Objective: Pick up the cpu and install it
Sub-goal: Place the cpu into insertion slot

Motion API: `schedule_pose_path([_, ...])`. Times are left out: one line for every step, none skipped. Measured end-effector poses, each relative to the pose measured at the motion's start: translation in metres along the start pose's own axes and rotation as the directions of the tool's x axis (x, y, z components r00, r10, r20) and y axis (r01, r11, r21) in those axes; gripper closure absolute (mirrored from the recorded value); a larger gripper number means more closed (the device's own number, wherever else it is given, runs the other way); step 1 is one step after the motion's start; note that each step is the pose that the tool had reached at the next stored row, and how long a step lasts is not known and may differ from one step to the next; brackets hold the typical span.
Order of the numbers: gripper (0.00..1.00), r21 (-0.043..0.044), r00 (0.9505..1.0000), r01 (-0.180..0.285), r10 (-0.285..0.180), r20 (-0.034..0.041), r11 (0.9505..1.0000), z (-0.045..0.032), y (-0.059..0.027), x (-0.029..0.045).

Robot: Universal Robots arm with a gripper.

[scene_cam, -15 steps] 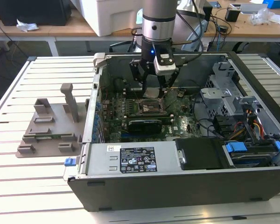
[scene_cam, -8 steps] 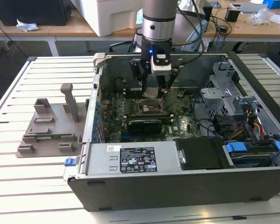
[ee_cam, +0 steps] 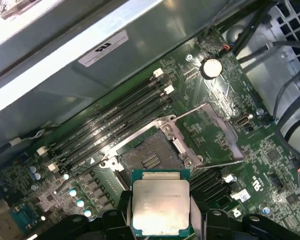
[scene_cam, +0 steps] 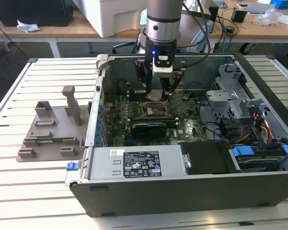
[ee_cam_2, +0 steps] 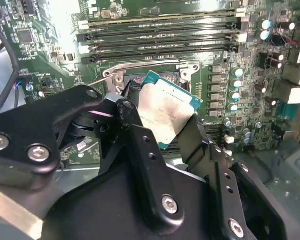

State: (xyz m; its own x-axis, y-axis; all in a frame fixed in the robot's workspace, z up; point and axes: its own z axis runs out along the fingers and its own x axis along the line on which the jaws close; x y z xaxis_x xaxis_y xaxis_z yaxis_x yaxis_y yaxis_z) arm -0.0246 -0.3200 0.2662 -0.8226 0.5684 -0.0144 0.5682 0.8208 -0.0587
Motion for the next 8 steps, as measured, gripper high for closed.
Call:
schedule_pose_path([0.45, 0.0003, 0.9998, -0.020, 0.020, -0.0012, 0.9998, 0.0000, 0.0000, 0.0000])
schedule_pose_path([0.45, 0.0006, 0.9991, -0.042, 0.042, -0.0025, 0.9991, 0.0000, 0.0000, 0.0000])
schedule_pose_path([0.45, 0.0009, 0.9985, -0.055, 0.055, -0.0032, 0.9985, 0.0000, 0.0000, 0.0000])
schedule_pose_path([0.45, 0.0010, 0.9977, -0.067, 0.067, -0.0039, 0.9977, 0.0000, 0.0000, 0.0000])
schedule_pose_path([0.45, 0.0013, 0.9968, -0.080, 0.080, -0.0047, 0.9968, 0.0000, 0.0000, 0.0000])
schedule_pose_path([0.45, 0.0016, 0.9958, -0.092, 0.092, -0.0053, 0.9958, 0.0000, 0.0000, 0.0000])
schedule_pose_path([0.45, 0.0017, 0.9948, -0.101, 0.101, -0.0059, 0.9948, 0.0000, 0.0000, 0.0000])
schedule_pose_path([0.45, 0.0021, 0.9934, -0.115, 0.115, -0.0067, 0.9934, 0.0000, 0.0000, 0.0000])
